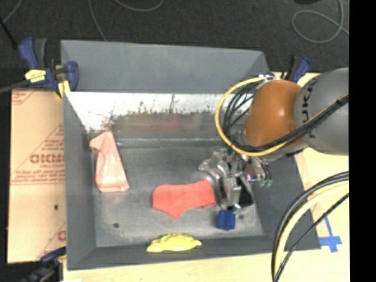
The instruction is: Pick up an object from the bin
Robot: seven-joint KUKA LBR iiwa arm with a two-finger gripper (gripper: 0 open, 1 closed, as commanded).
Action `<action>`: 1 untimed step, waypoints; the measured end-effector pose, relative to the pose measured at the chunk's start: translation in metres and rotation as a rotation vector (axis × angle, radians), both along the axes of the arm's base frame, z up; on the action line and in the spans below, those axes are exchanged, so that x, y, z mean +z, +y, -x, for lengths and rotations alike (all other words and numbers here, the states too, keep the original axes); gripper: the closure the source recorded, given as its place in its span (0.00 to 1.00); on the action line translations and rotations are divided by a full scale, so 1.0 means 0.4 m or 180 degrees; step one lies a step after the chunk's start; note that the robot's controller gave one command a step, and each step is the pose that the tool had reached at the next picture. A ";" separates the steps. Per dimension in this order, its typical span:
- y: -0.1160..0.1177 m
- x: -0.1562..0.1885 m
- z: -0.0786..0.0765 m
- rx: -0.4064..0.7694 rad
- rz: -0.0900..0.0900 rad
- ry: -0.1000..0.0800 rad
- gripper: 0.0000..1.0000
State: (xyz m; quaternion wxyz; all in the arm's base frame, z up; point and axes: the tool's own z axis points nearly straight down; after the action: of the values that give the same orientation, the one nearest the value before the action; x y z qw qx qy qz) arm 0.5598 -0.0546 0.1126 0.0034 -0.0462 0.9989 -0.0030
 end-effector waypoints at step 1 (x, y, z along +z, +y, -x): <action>0.166 0.043 0.023 0.0698 -0.0008 0.0001 0.00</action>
Offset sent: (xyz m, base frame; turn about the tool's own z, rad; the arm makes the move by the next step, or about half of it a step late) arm -0.0012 0.0796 -0.0011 -0.2447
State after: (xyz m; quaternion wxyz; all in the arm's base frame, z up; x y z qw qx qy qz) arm 0.5505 0.0118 0.1299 0.0036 -0.1552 0.9879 -0.0013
